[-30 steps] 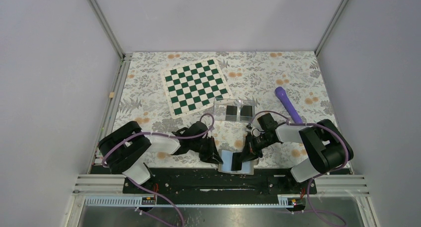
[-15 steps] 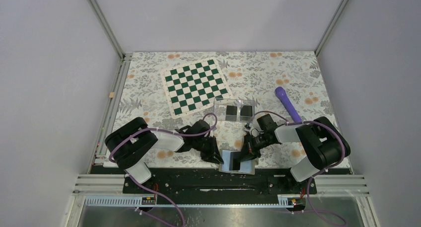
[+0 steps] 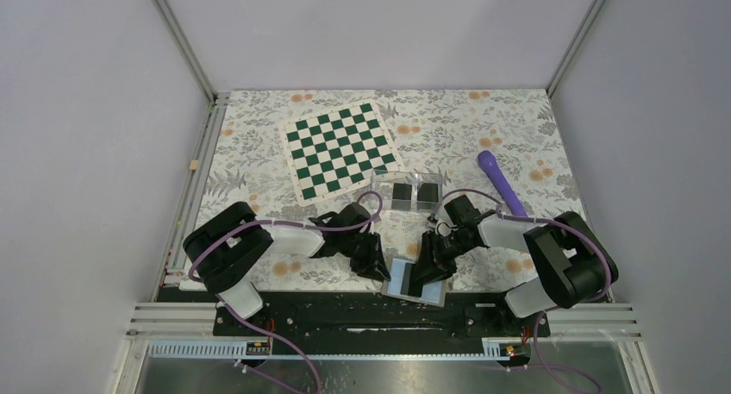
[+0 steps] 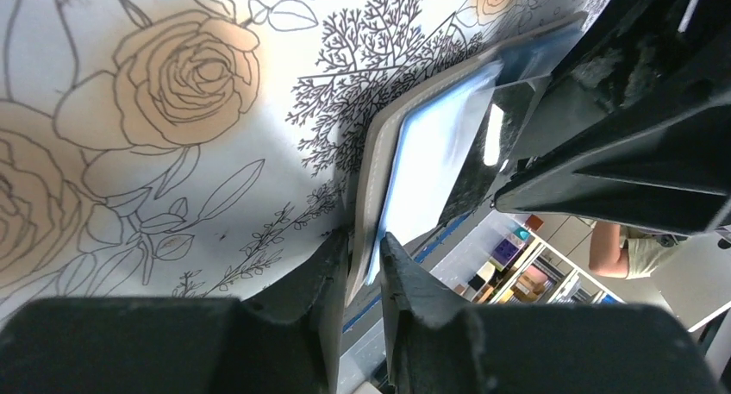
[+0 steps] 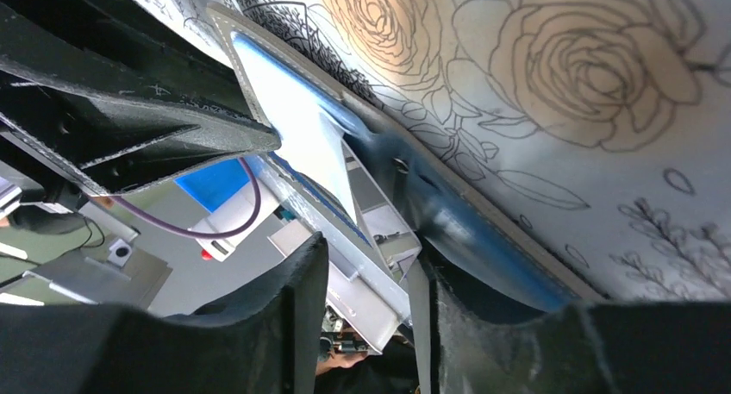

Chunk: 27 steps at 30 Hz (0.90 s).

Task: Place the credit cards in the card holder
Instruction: Insert the credit card into the card holder.

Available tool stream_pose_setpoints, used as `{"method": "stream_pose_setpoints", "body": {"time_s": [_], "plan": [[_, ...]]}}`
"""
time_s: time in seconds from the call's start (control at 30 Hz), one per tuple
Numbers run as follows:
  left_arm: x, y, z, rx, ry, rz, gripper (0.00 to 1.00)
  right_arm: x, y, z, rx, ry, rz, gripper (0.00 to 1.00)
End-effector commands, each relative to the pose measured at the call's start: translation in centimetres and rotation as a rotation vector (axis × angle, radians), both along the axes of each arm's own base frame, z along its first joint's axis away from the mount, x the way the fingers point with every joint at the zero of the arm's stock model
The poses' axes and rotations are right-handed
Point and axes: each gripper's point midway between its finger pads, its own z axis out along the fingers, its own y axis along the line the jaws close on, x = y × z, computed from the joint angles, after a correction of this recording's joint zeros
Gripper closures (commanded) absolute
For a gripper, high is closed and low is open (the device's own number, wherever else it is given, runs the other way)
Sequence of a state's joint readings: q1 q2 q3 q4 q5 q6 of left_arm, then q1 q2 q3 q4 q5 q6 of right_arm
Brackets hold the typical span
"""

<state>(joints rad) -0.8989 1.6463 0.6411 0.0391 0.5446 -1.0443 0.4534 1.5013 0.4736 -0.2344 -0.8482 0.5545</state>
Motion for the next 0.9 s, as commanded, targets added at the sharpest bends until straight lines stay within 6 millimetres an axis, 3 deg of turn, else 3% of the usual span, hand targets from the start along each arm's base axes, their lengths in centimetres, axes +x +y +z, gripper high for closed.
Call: {"method": "stream_pose_setpoints", "body": {"time_s": [0.0, 0.17, 0.37, 0.67, 0.87], "plan": [[1.0, -0.3, 0.5, 0.01, -0.059, -0.008, 0.79, 0.2, -1.1, -0.1, -0.125, -0.016, 0.017, 0.52], [0.8, -0.8, 0.6, 0.004, -0.063, -0.022, 0.8, 0.2, -1.1, -0.6, -0.164, 0.003, 0.025, 0.48], [0.5, -1.3, 0.6, 0.002, -0.061, -0.041, 0.83, 0.3, -0.5, -1.3, -0.198, 0.019, 0.059, 0.52], [0.4, -2.3, 1.1, -0.014, -0.068, -0.061, 0.87, 0.9, 2.4, -0.8, -0.157, -0.012, 0.105, 0.54], [0.2, -2.2, 1.2, 0.005, -0.065, -0.07, 0.87, 0.5, 3.2, -0.9, -0.175, -0.019, 0.149, 0.52]]}}
